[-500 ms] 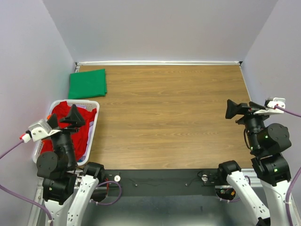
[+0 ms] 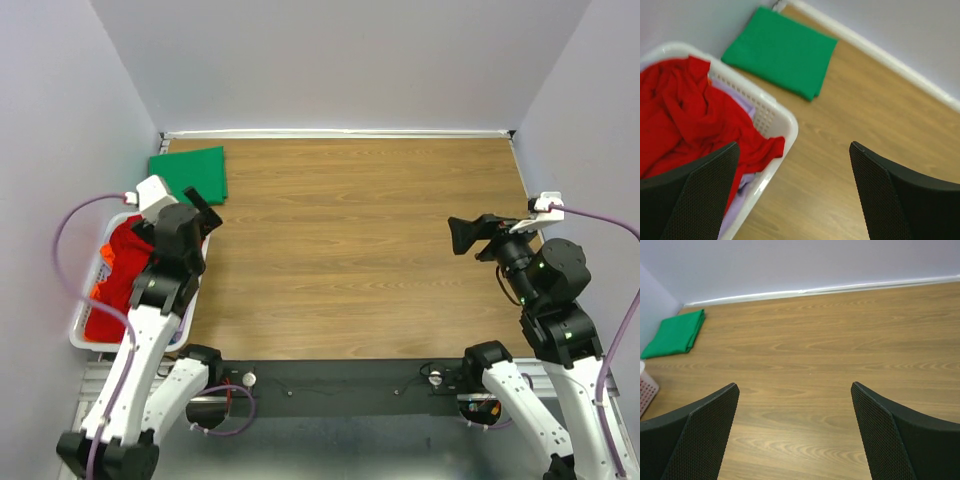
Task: Fold and stack the t-shirts
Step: Grab the tshirt from the pile
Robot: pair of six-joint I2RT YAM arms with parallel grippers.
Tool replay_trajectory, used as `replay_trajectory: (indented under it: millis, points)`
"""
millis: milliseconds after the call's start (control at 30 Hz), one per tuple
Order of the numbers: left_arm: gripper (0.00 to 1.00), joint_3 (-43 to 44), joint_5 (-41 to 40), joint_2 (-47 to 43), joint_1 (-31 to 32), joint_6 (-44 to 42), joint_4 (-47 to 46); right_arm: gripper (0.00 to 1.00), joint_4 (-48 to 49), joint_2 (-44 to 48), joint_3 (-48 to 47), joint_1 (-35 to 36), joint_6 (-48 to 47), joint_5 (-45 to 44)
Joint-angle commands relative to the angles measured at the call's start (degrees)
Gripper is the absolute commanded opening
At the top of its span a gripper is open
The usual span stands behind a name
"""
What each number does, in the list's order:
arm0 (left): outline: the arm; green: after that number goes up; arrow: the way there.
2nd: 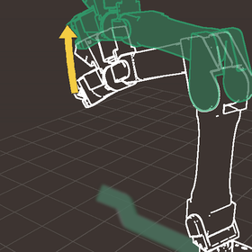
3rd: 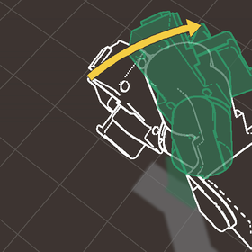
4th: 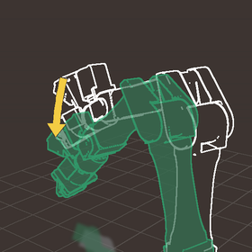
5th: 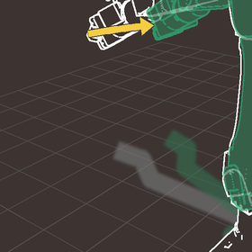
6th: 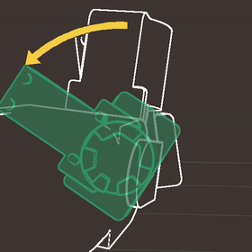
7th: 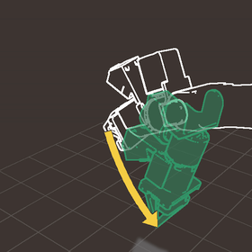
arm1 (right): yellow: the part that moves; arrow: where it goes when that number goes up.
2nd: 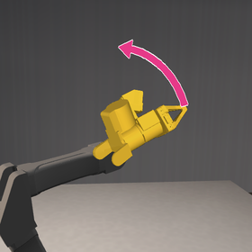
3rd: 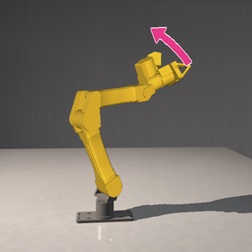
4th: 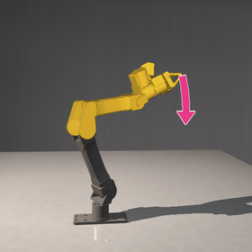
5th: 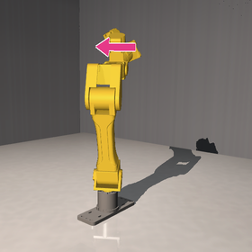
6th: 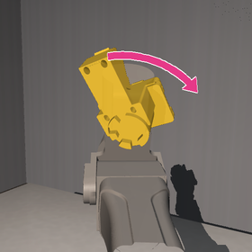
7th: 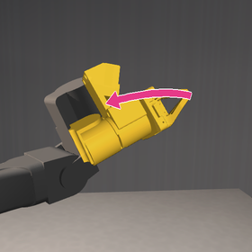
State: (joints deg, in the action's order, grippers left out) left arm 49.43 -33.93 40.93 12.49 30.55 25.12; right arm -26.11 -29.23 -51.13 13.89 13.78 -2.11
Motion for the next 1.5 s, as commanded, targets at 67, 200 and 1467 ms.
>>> replay_trajectory:
  millis: [67,200,1467]
  points:
    - [0.99,-0.48,-4.82,10.21,-2.65,10.4,-0.69,1.0,0.53,0.49,2.18,0.35,3.0,5.36]
    - [0.99,2.33,-3.95,19.07,-14.12,12.69,0.71,1.0,0.44,1.11,2.62,0.44,3.53,6.68]
    - [0.0,17.79,-15.46,21.83,-6.28,8.66,3.78,1.0,0.09,-3.81,0.86,1.75,3.27,6.68]
